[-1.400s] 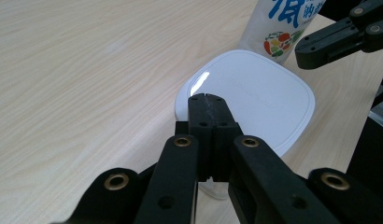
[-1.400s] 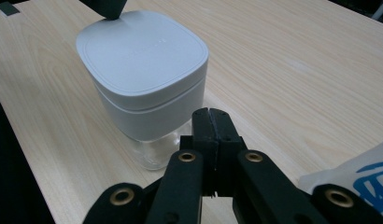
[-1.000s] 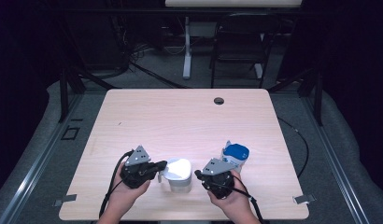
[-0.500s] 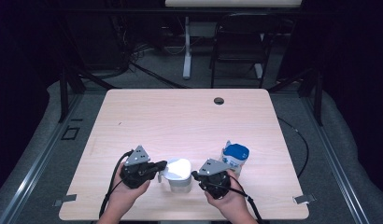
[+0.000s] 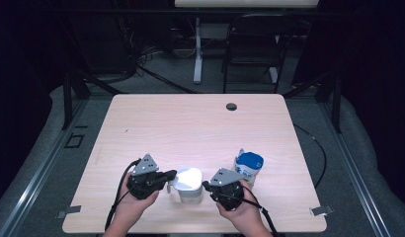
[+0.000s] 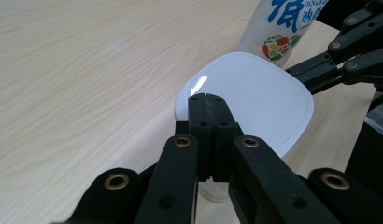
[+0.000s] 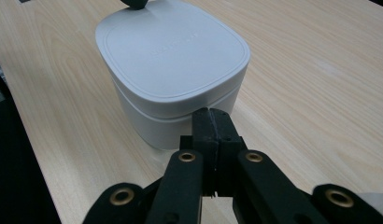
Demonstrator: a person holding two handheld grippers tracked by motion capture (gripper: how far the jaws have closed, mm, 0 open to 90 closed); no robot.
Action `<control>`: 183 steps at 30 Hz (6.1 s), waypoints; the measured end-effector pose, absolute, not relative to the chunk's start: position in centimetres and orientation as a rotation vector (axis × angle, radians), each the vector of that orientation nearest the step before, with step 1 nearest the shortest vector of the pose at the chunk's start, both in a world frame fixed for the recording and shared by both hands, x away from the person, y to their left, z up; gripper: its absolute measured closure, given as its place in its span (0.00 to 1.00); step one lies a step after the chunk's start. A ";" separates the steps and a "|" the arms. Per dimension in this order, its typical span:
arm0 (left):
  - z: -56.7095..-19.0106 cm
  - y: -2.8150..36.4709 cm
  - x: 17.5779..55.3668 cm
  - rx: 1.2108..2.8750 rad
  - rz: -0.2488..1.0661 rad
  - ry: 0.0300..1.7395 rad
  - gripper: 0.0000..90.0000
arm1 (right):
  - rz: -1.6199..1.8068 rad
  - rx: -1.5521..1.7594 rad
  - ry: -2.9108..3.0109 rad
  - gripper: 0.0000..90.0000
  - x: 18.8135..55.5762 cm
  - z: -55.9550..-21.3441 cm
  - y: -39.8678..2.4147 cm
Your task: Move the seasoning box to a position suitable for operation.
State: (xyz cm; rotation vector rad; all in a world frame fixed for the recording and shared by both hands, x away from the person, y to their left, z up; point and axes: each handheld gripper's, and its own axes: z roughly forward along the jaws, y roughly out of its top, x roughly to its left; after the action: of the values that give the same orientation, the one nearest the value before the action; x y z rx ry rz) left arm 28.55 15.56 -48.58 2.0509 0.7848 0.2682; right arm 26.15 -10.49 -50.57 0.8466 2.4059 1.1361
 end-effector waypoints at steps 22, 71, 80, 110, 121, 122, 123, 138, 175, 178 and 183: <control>-48.6 15.8 28.6 2.047 0.258 0.794 1.00 | 1.154 0.834 2.393 1.00 26.1 -49.7 -10.3; -48.6 16.1 28.7 2.056 0.280 0.825 0.98 | 1.174 0.794 2.379 1.00 26.0 -48.4 -9.6; -48.4 16.5 28.8 2.039 0.287 0.843 0.94 | 1.183 0.792 2.377 1.00 26.1 -48.2 -9.6; -48.0 18.0 28.8 1.988 0.328 0.902 0.77 | 1.207 0.748 2.366 1.00 26.0 -46.6 -8.3; -48.2 17.9 28.8 2.005 0.316 0.902 0.78 | 1.207 0.725 2.364 1.00 26.0 -45.9 -7.8; -48.2 17.9 28.8 2.005 0.316 0.902 0.78 | 1.207 0.725 2.364 1.00 26.0 -45.9 -7.8; -48.2 18.0 28.8 2.006 0.315 0.904 0.78 | 1.209 0.726 2.362 1.00 26.0 -45.9 -7.8; -48.3 18.9 29.2 1.972 0.311 0.940 0.74 | 1.211 0.696 2.364 1.00 25.9 -45.2 -6.9; -49.1 20.1 29.7 1.950 0.317 1.011 0.70 | 1.262 0.685 2.360 0.99 26.4 -44.4 -5.6; -49.1 20.1 29.7 1.950 0.316 1.011 0.70 | 1.270 0.682 2.363 0.99 26.5 -44.3 -5.6; -49.1 20.2 29.7 1.942 0.317 1.017 0.70 | 1.262 0.678 2.363 0.99 26.4 -44.3 -5.5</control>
State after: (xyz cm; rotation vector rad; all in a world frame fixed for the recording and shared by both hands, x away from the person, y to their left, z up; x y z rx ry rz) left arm 29.74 20.22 -49.11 1.9422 1.0166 0.3169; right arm 26.43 -5.49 -44.26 0.6777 2.3629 1.2621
